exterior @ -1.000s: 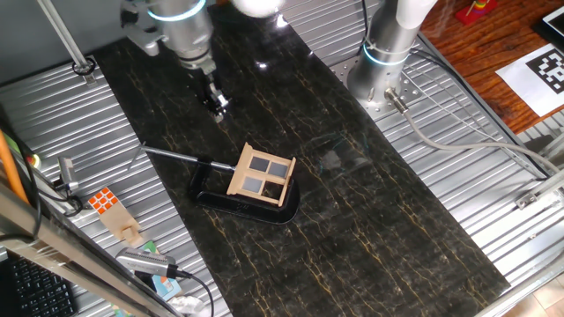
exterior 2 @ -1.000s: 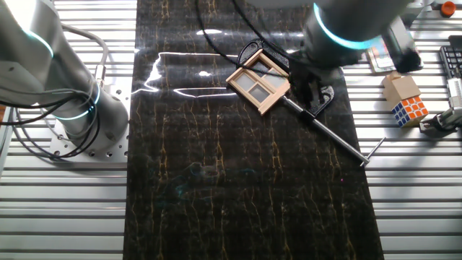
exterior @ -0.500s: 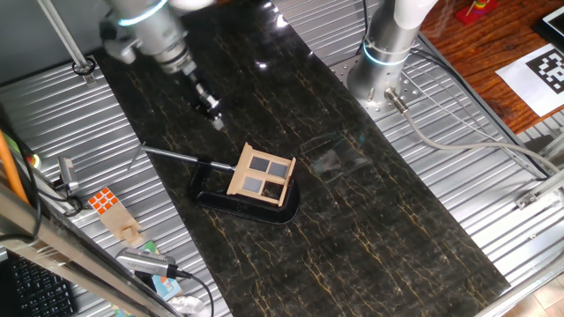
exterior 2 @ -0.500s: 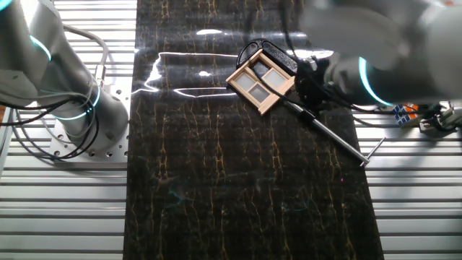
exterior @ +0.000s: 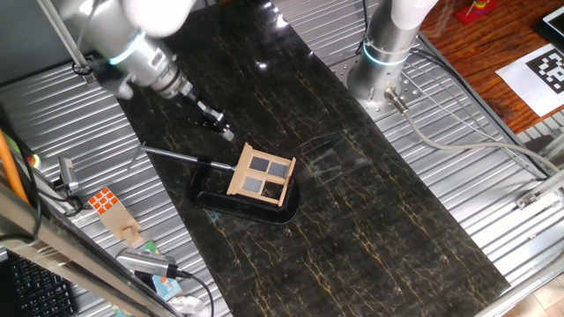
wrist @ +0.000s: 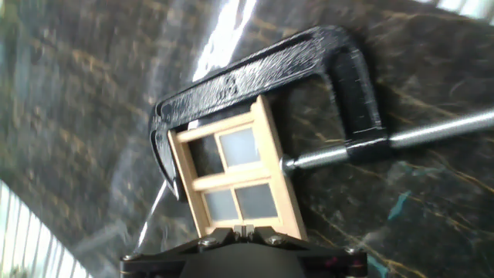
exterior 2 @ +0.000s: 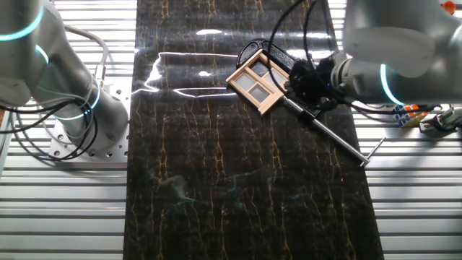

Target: Open a sliding window

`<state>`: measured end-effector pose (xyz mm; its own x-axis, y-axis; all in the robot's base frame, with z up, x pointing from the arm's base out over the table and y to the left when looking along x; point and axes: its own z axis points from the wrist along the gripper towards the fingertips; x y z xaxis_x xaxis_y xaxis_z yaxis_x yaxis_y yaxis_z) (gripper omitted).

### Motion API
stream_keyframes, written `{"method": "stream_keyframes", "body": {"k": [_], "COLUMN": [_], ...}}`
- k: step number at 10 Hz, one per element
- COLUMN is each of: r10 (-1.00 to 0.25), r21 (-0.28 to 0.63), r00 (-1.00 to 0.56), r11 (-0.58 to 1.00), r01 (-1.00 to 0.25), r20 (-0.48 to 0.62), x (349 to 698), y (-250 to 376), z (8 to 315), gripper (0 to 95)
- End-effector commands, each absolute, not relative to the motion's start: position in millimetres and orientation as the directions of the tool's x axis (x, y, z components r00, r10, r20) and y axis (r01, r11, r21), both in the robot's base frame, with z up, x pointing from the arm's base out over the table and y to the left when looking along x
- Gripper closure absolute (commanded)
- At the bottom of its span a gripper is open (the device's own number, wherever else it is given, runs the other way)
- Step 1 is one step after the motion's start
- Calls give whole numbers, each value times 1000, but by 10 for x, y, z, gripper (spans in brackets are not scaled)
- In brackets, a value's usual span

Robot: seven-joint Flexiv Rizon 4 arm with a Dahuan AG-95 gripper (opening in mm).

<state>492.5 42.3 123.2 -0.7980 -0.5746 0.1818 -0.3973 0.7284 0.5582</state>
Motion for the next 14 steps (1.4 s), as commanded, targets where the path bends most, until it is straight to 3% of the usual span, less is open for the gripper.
{"method": "stream_keyframes", "body": {"k": [1, 14], "r10": [-616, -593], "r21": [555, 541], "r00": [-764, -779], "r11": [711, 732], "r01": [-432, -414], "r20": [194, 206], "x": [4841, 4628], "y": [449, 600], "z": [1107, 770], "gripper": [950, 950]}}
